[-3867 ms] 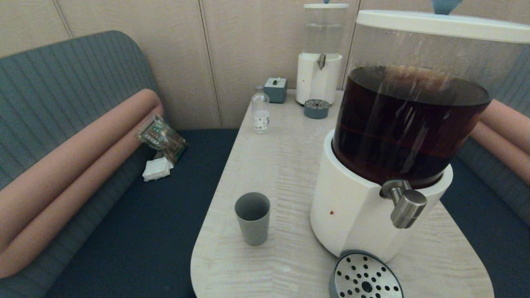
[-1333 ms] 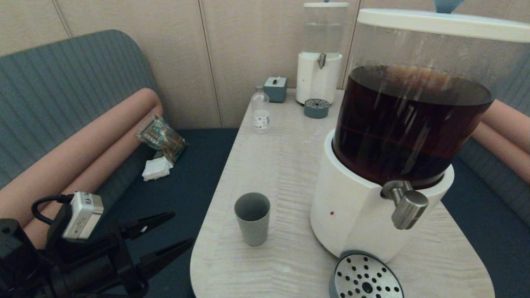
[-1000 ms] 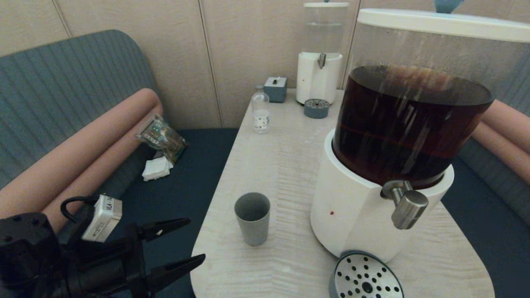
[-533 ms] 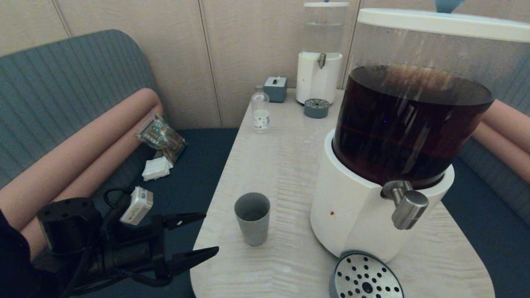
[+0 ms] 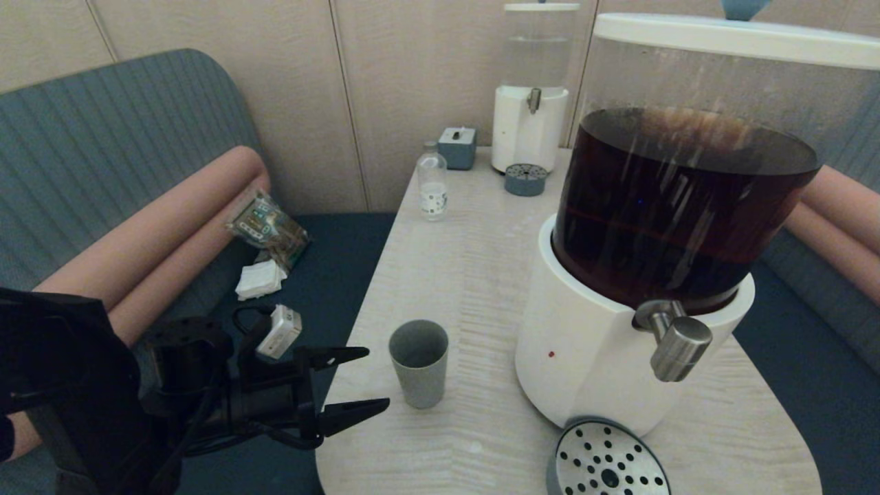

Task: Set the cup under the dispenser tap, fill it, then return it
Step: Pick up the cup

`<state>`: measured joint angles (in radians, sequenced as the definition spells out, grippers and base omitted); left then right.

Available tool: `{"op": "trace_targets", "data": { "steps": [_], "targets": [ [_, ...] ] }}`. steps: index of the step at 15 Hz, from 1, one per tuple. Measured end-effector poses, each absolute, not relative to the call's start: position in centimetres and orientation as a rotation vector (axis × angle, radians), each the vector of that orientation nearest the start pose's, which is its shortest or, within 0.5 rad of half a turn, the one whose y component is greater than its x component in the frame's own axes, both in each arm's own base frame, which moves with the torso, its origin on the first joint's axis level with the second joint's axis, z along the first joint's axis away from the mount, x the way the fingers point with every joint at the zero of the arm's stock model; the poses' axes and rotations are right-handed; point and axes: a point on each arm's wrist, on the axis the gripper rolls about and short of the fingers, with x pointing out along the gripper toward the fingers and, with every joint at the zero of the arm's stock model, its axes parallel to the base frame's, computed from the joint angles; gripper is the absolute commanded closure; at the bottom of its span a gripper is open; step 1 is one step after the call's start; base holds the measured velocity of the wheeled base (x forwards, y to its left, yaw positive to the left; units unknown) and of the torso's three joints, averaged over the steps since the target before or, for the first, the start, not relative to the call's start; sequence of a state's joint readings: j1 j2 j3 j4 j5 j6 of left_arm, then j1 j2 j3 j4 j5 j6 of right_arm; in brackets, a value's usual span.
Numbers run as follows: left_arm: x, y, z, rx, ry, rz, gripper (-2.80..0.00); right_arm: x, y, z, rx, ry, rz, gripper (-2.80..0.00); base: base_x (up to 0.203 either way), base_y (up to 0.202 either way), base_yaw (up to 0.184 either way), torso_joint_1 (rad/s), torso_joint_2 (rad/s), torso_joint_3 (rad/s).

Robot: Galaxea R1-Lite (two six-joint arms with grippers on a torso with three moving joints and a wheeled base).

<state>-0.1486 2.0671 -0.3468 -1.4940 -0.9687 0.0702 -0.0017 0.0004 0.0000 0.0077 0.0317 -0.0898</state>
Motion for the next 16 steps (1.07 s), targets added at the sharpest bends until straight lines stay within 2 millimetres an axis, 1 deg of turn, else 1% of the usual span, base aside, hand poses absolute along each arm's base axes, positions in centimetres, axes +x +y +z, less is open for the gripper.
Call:
{"op": "trace_targets", "data": {
  "steps": [3, 7, 10, 16],
  "targets": [
    [29.0, -7.5, 5.2, -0.024, 0.17, -1.161, -2.8, -2.3, 0.1, 7.5, -0.089, 0.007, 0.03, 0.0, 0.0, 0.0, 0.0, 0.0, 0.0, 0.0],
    [30.4, -8.6, 4.5, -0.019, 0.159, -1.188, -2.8, -2.3, 0.1, 7.5, -0.089, 0.007, 0.03, 0.0, 0.0, 0.0, 0.0, 0.0, 0.0, 0.0],
    [31.0, -9.0, 4.2, -0.021, 0.157, -1.194, -2.8, -2.3, 0.1, 7.5, -0.089, 0.007, 0.03, 0.0, 0.0, 0.0, 0.0, 0.0, 0.0, 0.0],
    [31.8, -10.6, 4.0, -0.023, 0.144, -1.227, -2.8, -2.3, 0.1, 7.5, -0.09, 0.007, 0.03, 0.0, 0.0, 0.0, 0.0, 0.0, 0.0, 0.0]
  ]
}}
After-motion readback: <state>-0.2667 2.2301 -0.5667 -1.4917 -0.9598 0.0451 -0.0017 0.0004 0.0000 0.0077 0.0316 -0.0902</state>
